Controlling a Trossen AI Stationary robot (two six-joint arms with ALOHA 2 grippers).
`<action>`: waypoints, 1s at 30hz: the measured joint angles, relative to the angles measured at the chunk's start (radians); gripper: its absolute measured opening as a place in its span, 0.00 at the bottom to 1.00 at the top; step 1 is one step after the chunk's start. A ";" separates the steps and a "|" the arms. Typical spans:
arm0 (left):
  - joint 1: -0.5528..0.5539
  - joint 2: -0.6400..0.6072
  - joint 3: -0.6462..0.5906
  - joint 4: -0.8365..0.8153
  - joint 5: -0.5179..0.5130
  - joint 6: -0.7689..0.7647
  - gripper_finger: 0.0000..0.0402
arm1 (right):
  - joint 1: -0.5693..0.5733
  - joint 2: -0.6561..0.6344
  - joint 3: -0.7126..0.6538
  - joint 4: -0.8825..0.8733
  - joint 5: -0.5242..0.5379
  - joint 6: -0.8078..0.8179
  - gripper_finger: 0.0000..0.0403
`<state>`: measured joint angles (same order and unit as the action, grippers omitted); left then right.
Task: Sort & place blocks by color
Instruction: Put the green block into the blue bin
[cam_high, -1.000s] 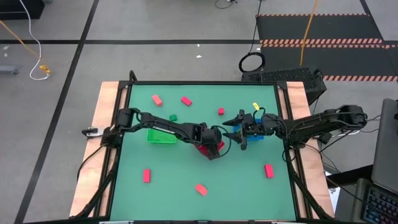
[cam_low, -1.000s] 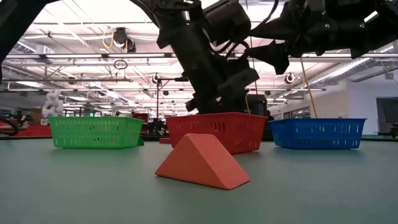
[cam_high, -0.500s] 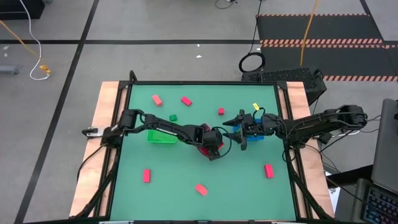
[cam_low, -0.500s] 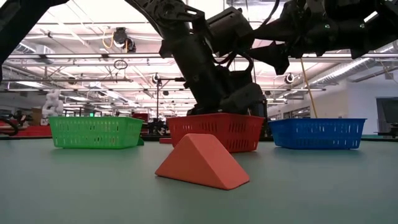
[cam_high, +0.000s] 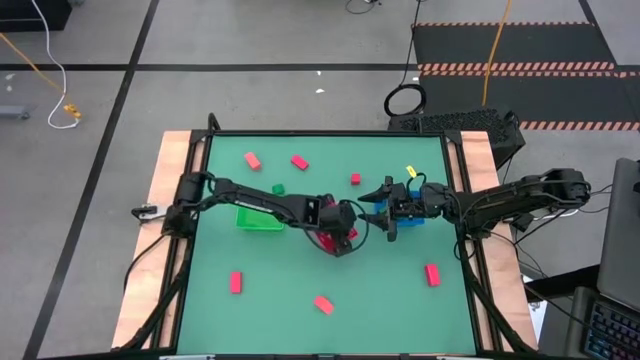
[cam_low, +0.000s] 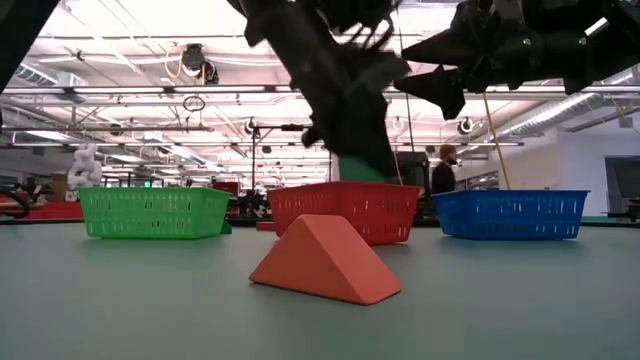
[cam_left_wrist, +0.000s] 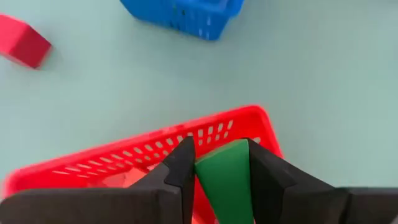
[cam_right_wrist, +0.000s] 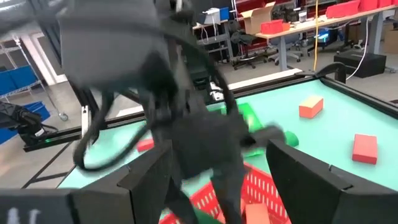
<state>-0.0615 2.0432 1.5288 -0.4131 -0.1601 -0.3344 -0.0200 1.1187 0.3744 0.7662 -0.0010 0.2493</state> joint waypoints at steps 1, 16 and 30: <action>0.000 -0.013 0.000 -0.008 -0.001 0.000 0.25 | 0.000 0.000 0.000 0.000 0.000 0.000 0.63; 0.052 -0.070 0.002 0.383 -0.112 0.170 0.25 | 0.000 -0.092 0.000 0.004 -0.003 -0.031 0.63; 0.095 0.077 0.002 0.768 -0.091 0.157 0.25 | 0.009 -0.422 -0.021 -0.205 0.000 -0.053 0.63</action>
<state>0.0338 2.1200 1.5307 0.3545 -0.2510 -0.1776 -0.0113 0.6965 0.3530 0.5615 -0.0009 0.1959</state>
